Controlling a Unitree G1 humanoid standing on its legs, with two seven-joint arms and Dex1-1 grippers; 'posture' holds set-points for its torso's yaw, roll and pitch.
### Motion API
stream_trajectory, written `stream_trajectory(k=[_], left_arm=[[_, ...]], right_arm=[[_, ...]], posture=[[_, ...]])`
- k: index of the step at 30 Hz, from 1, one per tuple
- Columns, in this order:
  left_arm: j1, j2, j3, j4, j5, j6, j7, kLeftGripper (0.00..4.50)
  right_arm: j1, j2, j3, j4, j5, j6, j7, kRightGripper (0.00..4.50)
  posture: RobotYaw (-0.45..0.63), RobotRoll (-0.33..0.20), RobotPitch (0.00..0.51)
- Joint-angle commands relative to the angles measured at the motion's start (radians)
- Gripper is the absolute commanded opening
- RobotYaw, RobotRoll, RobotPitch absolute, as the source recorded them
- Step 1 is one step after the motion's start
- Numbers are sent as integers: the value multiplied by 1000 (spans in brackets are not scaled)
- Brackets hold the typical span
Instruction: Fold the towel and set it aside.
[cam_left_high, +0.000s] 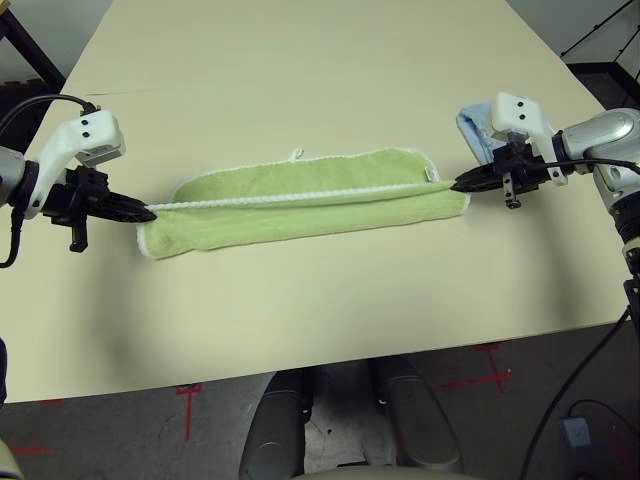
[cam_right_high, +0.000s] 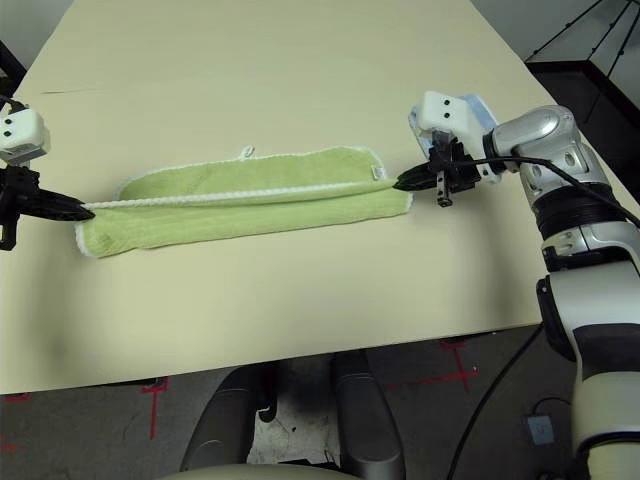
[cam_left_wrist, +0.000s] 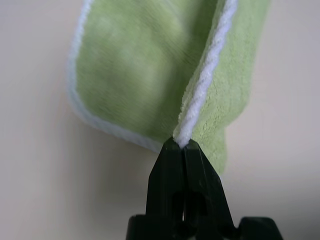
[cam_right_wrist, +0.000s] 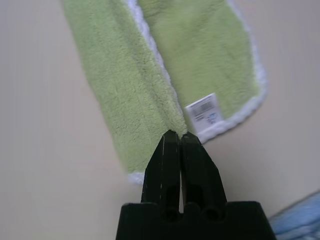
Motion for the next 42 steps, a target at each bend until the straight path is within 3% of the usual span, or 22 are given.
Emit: stream_trajectory(k=[1,11,22,39,42], left_arm=[[-37,-14,-14,89,67,-36,36,10],[-178,-120,-15,238,151,-79,172,10],[-195,-114,-22,269,193,-83,152,10],[-194,-149,-16,292,210,-90,196,10],[-201,-154,-9,298,204,-89,205,715]], right_arm=[[-20,15,-7,96,-64,-53,-112,0],[-68,68,-15,188,-133,-74,-248,0],[-103,116,-61,204,-141,-92,-375,0],[-96,147,-51,204,-194,-89,-442,0],[-95,155,-68,200,-180,-104,-457,845]], posture=[[-34,0,235],[-22,0,236],[-33,0,238],[-33,0,241],[-33,0,241]])
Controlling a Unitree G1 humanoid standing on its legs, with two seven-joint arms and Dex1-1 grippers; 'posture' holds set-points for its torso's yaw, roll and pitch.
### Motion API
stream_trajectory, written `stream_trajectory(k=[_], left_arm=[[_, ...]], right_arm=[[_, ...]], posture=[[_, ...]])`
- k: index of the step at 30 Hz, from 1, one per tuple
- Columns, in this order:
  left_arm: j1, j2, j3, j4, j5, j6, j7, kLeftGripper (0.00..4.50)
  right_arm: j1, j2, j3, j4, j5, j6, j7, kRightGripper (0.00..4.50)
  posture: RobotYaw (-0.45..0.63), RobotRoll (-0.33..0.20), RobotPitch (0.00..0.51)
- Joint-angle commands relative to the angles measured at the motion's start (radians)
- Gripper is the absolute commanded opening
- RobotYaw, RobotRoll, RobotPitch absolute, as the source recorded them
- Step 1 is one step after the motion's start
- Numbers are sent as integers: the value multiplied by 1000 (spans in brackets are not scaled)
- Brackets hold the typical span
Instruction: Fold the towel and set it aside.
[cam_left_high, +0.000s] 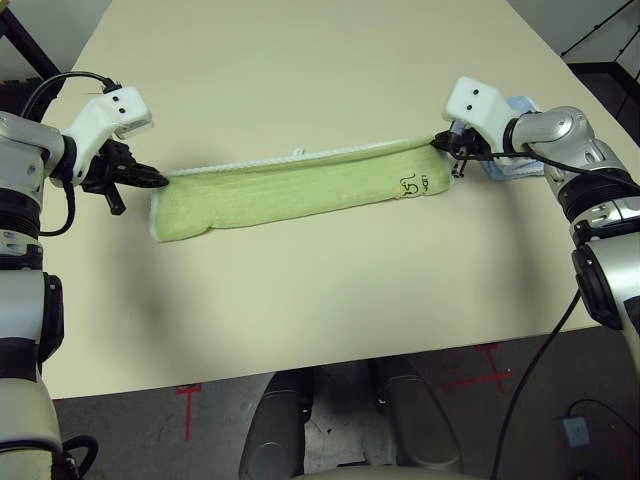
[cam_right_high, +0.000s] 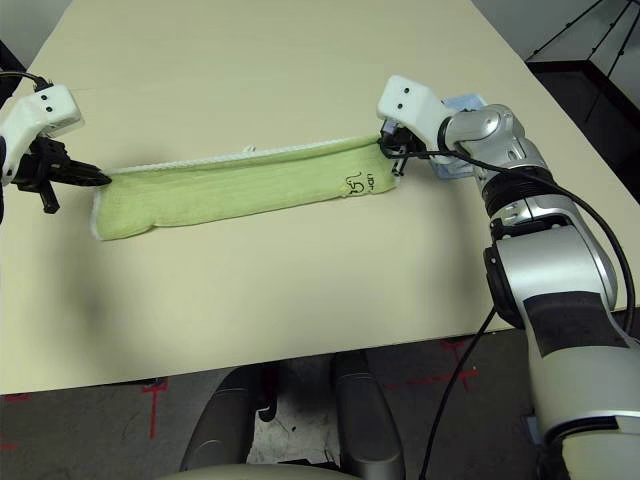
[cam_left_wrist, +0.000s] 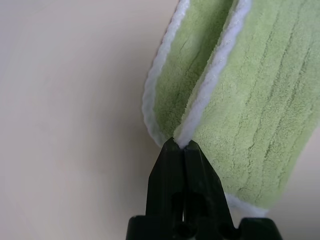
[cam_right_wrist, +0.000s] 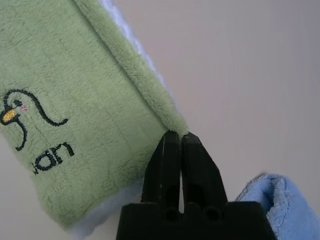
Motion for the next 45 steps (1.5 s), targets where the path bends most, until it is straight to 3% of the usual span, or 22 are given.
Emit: stream_trajectory(k=[1,10,12,16,20,24,29,37,45], left_arm=[[-9,-2,8,17,13,-2,10,1025],[-35,5,67,45,0,-84,186,4464],[-41,-2,108,44,-37,-91,202,4464],[-27,-48,270,-15,-233,1,104,4464],[90,-82,359,-138,-349,55,69,4464],[258,-116,398,-323,-450,122,13,4464],[390,-144,403,-443,-499,92,-10,4464],[496,-160,394,-463,-518,-25,-61,4464],[500,-153,377,-411,-490,-157,-84,4464]], right_arm=[[-2,5,-32,16,11,-22,-29,1149],[3,5,-94,-2,58,-45,-13,4490],[7,8,-143,-10,114,-40,14,4490],[27,29,-291,-57,300,58,164,4490],[89,40,-389,-195,469,366,283,4490],[176,49,-432,-360,560,596,249,4490],[250,43,-440,-502,614,727,213,4490],[320,2,-403,-542,601,716,226,4490],[321,15,-585,-586,787,1154,-16,4490]], posture=[[-38,0,239],[-38,0,236],[-38,0,236],[-34,0,230],[-34,0,230],[-43,0,227],[-52,0,225],[-63,0,226],[-63,0,232]])
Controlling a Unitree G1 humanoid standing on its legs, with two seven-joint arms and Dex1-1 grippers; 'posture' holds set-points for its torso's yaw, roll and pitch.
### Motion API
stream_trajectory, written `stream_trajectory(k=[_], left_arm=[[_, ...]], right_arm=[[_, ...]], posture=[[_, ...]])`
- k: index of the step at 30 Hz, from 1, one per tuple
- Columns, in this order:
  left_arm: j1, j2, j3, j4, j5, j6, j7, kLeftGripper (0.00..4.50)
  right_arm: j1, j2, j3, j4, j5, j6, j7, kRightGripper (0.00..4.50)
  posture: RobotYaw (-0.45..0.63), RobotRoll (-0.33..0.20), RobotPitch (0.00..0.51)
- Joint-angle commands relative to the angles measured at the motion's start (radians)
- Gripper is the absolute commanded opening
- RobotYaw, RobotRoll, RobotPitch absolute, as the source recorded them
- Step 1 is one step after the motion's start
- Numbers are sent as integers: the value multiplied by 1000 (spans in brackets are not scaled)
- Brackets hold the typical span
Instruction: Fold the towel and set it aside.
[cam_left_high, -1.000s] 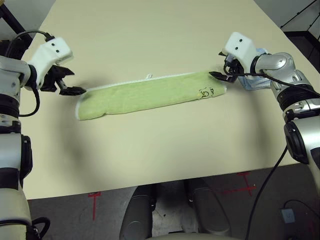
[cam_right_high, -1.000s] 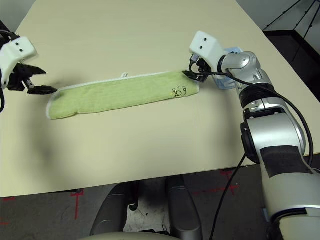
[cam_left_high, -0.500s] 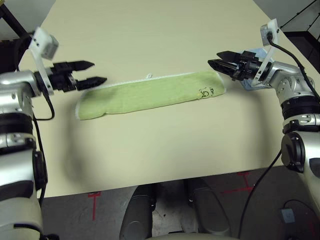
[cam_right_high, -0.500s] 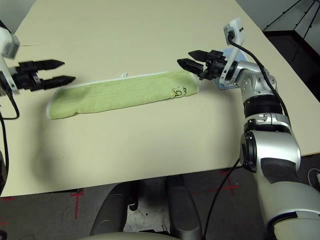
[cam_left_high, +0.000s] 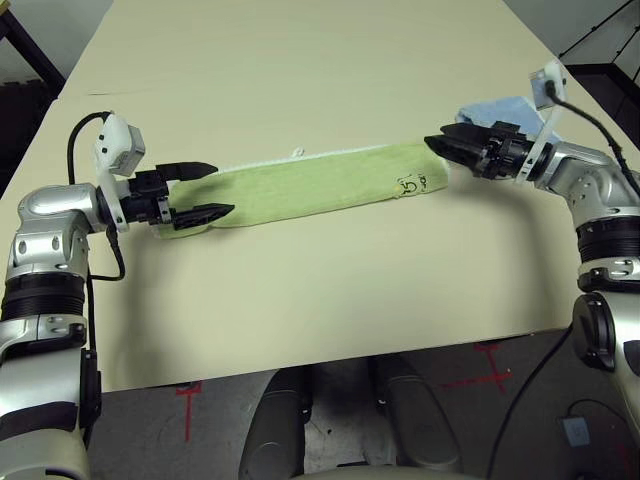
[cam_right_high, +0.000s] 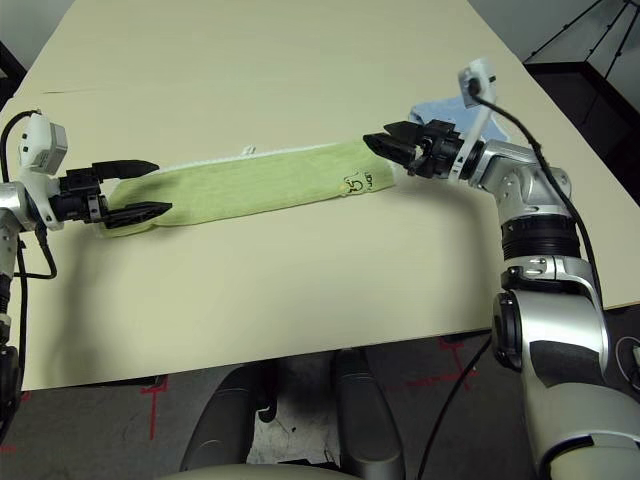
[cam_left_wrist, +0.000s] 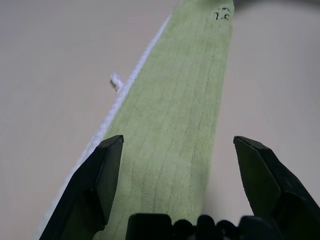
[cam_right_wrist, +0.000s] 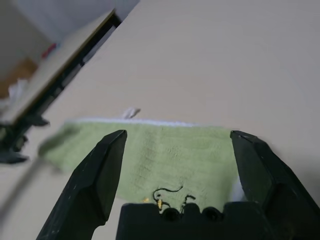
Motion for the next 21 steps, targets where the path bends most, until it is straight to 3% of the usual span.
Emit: stream_trajectory(k=[1,4,12,21], left_arm=[[15,6,-16,25,13,-49,-19,4464],[17,12,-22,28,15,-64,-27,4464],[83,20,-8,-70,-18,-30,-26,4464],[75,3,-15,-124,-32,34,12,4464]], right_arm=[[27,-4,-52,-63,70,164,-75,4490],[85,2,-87,-146,120,264,-132,4490],[226,129,-335,-391,309,486,-412,4490],[283,246,-457,-505,416,573,-623,4490]], posture=[[-62,0,232],[-64,0,233],[-64,0,242],[-63,0,243]])
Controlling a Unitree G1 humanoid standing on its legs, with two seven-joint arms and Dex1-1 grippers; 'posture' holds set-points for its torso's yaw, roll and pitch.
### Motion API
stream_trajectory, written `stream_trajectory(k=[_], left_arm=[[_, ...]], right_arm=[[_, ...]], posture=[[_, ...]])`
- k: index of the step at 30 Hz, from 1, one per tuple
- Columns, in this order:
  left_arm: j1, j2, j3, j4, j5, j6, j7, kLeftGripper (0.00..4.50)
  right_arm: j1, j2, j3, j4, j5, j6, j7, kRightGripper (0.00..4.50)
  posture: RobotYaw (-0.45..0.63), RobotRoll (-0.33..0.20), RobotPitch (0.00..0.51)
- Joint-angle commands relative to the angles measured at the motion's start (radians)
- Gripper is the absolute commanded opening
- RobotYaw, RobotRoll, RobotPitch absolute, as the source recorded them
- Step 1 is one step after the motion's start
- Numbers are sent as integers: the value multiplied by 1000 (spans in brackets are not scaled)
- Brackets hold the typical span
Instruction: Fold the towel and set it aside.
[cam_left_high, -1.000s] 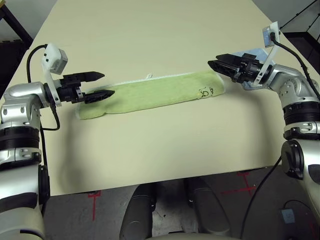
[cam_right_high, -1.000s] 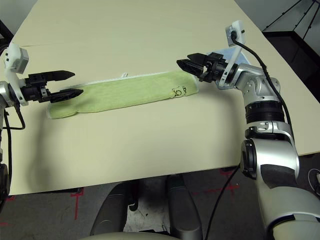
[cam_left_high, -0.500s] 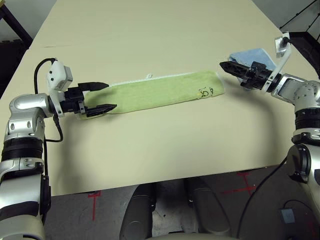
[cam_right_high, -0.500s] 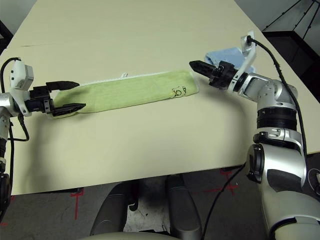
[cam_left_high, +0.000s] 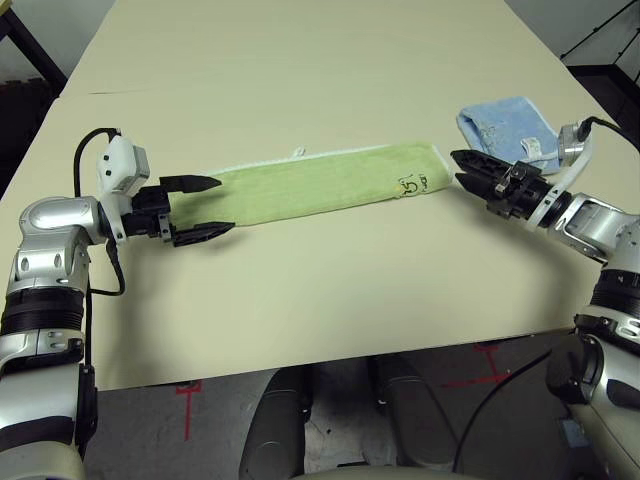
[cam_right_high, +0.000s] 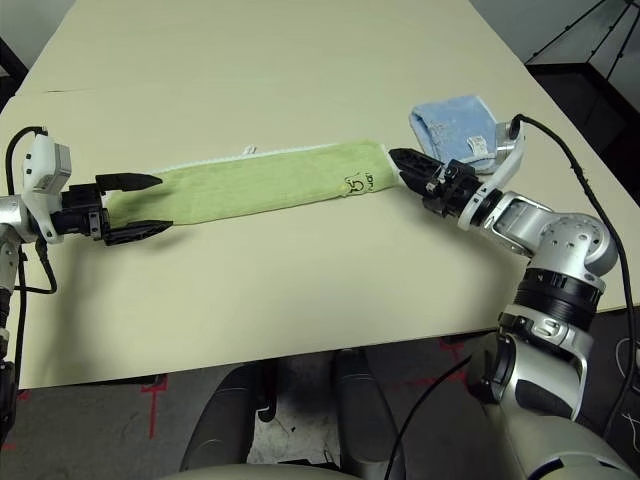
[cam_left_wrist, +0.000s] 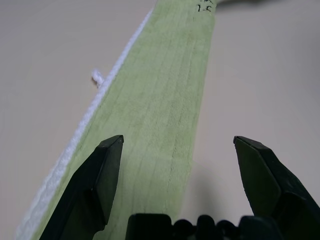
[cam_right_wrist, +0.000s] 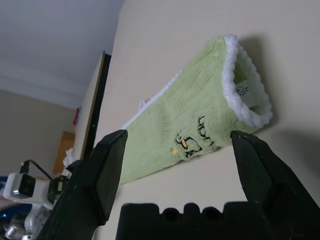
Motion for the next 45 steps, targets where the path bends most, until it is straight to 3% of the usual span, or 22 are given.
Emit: stream_trajectory(k=[1,7,14,22,33,45], left_arm=[[1,-1,-10,-27,-10,24,6,4464],[6,6,-9,-84,-18,69,20,4464],[19,17,-9,-265,-50,211,68,4464],[-7,30,-16,-324,-63,294,92,4464],[10,33,-5,-283,-56,266,90,4464],[66,24,15,-229,-60,184,93,4464]], right_arm=[[31,20,-38,-48,49,32,-68,4490],[57,55,-61,-68,91,29,-154,4490],[54,69,-56,-47,115,17,-228,4490],[57,84,-35,-34,123,-39,-272,4490],[2,118,89,60,65,-206,-276,4490],[-22,140,117,75,92,-232,-327,4490]], posture=[[-63,0,243],[-63,0,243],[-60,0,245],[-60,0,243],[-50,0,245],[-43,0,243]])
